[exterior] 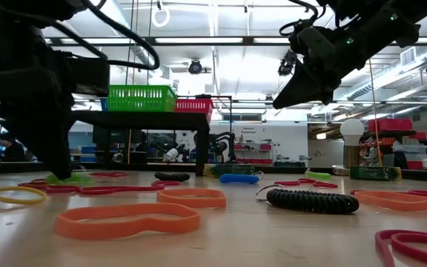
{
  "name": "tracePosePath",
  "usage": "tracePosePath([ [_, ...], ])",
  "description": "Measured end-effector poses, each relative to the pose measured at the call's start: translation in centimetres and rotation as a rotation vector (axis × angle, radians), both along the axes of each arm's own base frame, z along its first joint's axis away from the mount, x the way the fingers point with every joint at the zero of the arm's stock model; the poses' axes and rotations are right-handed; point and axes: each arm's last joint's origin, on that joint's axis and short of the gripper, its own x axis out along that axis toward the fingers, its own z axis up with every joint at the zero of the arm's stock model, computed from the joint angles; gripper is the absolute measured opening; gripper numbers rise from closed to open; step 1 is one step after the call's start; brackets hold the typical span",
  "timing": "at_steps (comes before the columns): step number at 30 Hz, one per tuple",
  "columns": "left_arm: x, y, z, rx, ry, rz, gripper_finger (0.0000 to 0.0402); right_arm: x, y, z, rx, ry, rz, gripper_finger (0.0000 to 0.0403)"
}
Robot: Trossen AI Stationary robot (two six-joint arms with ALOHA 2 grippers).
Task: Pick & Place Office Desk Supplies
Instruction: Put the green spring keychain into the blue bin
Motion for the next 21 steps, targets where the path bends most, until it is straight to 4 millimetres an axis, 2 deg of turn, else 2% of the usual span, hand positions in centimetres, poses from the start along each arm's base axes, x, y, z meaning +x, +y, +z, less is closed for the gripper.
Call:
tracePosePath([
  [5,0.6,1.0,0.0,0.031,0.005,-0.032,0.0016,0.0,0.0,0.0,0.0,0.0,0.0,0.0009],
  [7,1.0,1.6,0.1,0.069,0.003,-0.073,0.001,0.0,0.0,0.0,0.0,0.001,0.0,0.0009],
  [10,1.6,2.3,0.2,0.158,0.019,-0.242,0.001,0.0,0.0,0.0,-0.002,0.001,0.0,0.0009],
  [13,1.9,2.8,0.2,0.214,0.068,-0.408,0.0019,0.0,0.0,0.0,-0.002,0.001,0.001,0.0009],
  [15,1.8,3.2,0.1,0.186,0.105,-0.46,0.0036,0.0,0.0,0.0,-0.001,0.001,0.0,0.0009],
  [21,1.5,3.6,0.4,0.089,0.217,-0.471,0.0104,0.0,0.0,0.0,0.004,0.0,-0.004,0.0009],
])
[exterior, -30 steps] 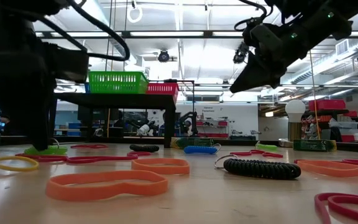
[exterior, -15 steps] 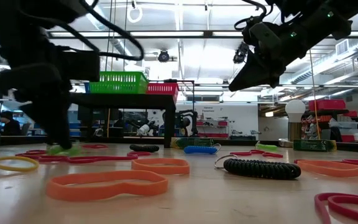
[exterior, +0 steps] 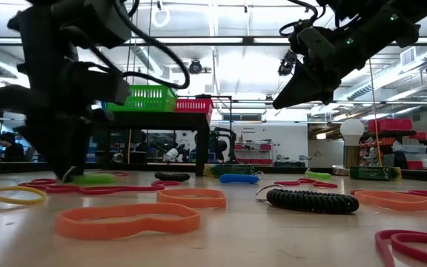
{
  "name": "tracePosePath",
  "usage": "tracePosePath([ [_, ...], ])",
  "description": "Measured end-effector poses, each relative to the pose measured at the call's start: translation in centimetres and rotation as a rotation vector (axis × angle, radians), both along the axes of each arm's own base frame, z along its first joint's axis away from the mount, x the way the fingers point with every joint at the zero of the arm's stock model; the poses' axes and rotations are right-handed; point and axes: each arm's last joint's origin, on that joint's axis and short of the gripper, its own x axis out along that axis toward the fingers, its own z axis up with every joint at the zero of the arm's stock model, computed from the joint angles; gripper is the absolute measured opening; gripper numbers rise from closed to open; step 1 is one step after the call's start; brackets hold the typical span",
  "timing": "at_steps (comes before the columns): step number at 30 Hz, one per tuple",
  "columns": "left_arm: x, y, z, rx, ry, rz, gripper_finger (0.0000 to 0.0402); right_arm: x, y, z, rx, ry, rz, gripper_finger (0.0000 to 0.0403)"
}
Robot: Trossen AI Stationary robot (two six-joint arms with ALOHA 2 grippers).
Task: Pick & Place Office Desk Supplies
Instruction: Put the green spring keychain into the blue bin
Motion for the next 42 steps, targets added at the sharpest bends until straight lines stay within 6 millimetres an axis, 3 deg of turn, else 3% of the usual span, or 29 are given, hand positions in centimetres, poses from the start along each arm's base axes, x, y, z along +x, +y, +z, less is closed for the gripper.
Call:
tracePosePath([
  [6,0.3,-0.2,2.1,-0.042,0.064,0.2,0.0153,0.0,0.0,0.0,0.011,-0.002,-0.001,0.0009],
  [10,0.2,-0.5,3.1,-0.108,0.043,0.301,0.0152,0.0,0.0,0.0,0.013,-0.001,0.001,0.0009],
  [13,-0.2,-0.4,3.8,-0.055,-0.053,0.39,0.0114,0.0,0.0,-0.1,0.013,0.002,0.002,0.0009],
  [18,-2.0,0.5,4.3,-0.077,-0.239,0.504,0.0016,-0.1,0.0,-0.1,0.012,0.009,0.003,0.0009],
  [20,-2.6,1.0,3.9,-0.127,-0.273,0.543,0.0008,-0.1,0.0,-0.1,0.012,0.009,0.003,0.0009],
  [26,-2.5,2.6,2.7,-0.284,-0.167,0.563,0.0011,0.0,0.0,0.0,0.011,-0.004,0.008,0.0009],
  [33,-0.3,2.8,3.3,-0.443,-0.336,0.53,0.001,0.0,0.0,0.0,0.001,-0.004,0.015,0.0009],
  [39,1.1,1.7,2.1,-0.618,-0.292,0.391,0.0056,0.0,0.0,0.0,-0.002,-0.009,0.004,0.0009],
  [42,1.2,2.4,1.9,-0.681,-0.238,0.344,0.007,0.0,0.0,0.0,0.0,-0.012,0.003,0.0009],
])
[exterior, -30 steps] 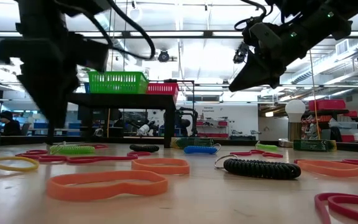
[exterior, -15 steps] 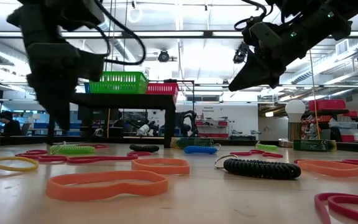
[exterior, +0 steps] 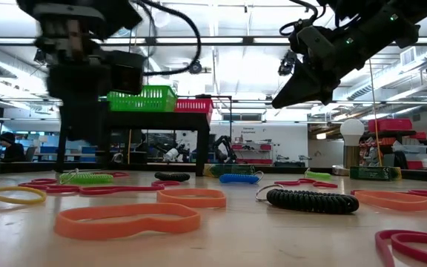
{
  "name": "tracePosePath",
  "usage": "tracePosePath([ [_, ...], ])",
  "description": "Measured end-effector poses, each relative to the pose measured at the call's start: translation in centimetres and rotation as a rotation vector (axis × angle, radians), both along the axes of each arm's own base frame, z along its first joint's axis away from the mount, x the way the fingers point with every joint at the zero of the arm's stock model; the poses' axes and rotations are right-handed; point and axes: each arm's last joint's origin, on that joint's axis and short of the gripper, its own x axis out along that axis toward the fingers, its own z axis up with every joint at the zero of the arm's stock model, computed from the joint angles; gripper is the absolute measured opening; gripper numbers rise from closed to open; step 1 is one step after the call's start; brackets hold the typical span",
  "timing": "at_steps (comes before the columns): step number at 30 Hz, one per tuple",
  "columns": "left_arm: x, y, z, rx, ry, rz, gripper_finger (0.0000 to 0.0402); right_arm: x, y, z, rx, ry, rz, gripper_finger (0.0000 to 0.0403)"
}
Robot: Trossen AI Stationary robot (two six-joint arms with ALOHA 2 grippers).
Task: Pick & Place Office Desk Supplies
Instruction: Put the green spring keychain into the blue bin
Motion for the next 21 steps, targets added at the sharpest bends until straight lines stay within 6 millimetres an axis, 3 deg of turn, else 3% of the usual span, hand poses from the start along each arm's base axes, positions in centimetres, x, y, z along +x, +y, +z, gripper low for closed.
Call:
tracePosePath([
  [10,0.5,1.5,-1.0,-0.112,0.033,-0.082,0.0074,0.0,-0.1,0.0,-0.008,-0.006,-0.037,0.0009],
  [15,-0.6,1.8,0.3,-0.018,0.047,-0.003,0.0089,0.0,-0.1,0.0,-0.009,-0.008,-0.049,0.0009],
  [21,-1.6,1.9,1.3,0.185,0.092,0.077,0.0142,-0.1,-0.1,0.0,-0.009,-0.005,-0.05,0.0009],
])
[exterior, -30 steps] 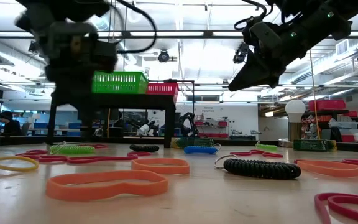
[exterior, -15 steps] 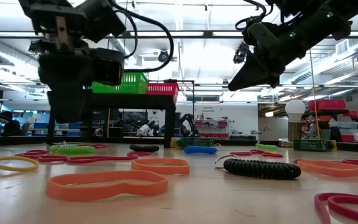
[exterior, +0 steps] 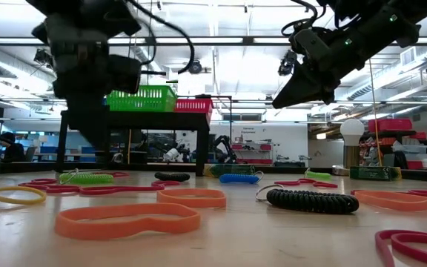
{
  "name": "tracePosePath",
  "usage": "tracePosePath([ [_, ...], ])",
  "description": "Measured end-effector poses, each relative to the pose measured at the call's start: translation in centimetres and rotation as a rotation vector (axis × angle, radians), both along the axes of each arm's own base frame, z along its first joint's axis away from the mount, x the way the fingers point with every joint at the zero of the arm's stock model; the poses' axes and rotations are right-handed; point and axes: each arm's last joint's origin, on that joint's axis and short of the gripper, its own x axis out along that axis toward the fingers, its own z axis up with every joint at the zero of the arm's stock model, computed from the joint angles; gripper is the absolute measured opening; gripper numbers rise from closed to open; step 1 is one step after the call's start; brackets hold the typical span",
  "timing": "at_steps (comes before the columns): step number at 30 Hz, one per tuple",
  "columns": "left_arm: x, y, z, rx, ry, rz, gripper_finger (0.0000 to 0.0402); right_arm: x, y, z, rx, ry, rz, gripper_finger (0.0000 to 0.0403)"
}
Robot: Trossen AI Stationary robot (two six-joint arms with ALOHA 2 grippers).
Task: Pick & Place Office Desk Supplies
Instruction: Put the green spring keychain into the blue bin
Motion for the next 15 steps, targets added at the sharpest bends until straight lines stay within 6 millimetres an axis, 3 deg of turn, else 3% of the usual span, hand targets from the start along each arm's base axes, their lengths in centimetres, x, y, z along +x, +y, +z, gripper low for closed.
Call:
tracePosePath([
  [8,-1.3,0.7,-1.0,0.23,0.102,0.047,0.0207,0.0,0.0,0.0,0.0,0.004,0.0,0.0009],
  [15,-0.7,0.9,-2.2,0.301,0.115,-0.016,0.0191,0.0,0.0,0.0,-0.002,0.004,0.001,0.0009],
])
